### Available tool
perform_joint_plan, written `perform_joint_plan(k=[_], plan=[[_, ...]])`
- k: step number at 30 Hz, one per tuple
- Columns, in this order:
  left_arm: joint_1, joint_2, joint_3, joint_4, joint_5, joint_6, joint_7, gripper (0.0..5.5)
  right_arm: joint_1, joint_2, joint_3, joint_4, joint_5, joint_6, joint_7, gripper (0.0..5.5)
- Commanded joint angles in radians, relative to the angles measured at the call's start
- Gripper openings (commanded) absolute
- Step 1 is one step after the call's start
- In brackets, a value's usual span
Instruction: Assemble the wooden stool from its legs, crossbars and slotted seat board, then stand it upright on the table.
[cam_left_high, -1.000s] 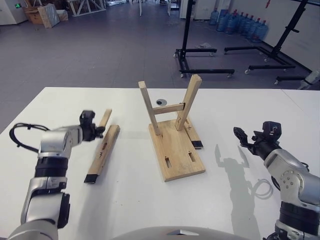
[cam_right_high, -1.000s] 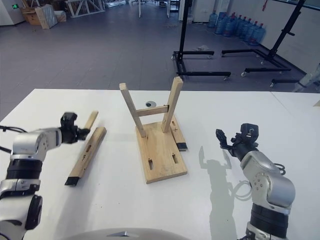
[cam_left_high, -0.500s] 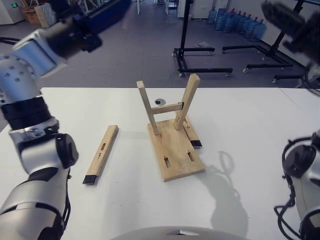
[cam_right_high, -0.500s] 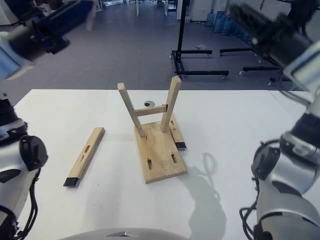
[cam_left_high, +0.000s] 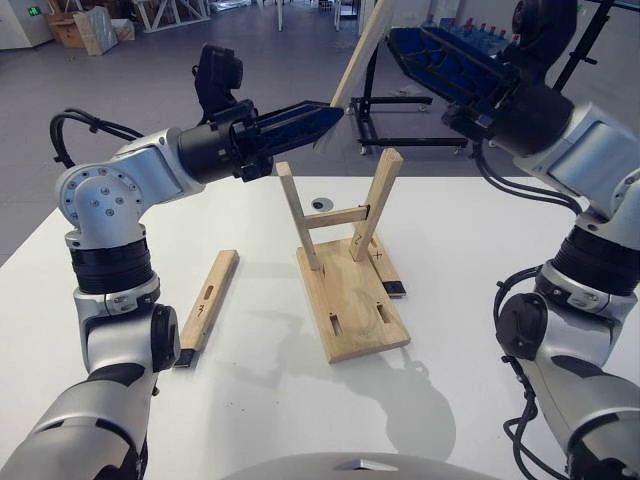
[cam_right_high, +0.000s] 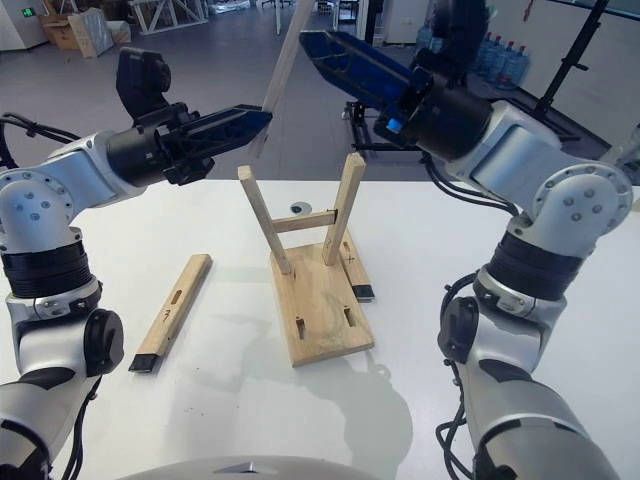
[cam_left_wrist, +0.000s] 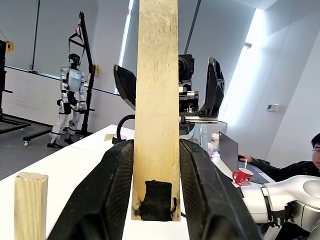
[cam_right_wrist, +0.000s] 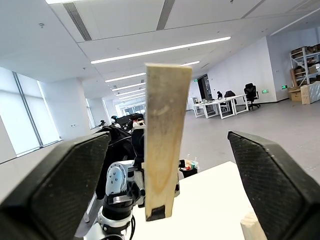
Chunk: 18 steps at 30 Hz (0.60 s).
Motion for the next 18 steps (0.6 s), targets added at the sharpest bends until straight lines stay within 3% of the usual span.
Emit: perform_joint_plan(k=[1, 6, 13, 18], plan=[[0.012, -0.01, -0.016, -0.025, -0.042, 0.019, 0.02, 1.28, -0.035, 0.024, 0.041, 0.027, 0.028, -0.045, -0.047, 4.36], [0.034, 0.005, -0.061, -0.054, 0.022, -0.041, 0.048, 1.28, -0.035, 0.026, 0.073, 0.03, 0.047, -0.088, -0.09, 4.36], [0.106, -0.031, -0.147, -0.173, 0.244, -0.241, 0.187, 1.28, 0.078, 0.026, 0.084, -0.127, 0.233, -0.202, -0.328, 4.36], [0.193, -0.054, -0.277, -0.273, 0.492, -0.471, 0.26, 1.28, 0.067, 0.086, 0.189, -0.137, 0.083, -0.305, -0.529, 4.36]])
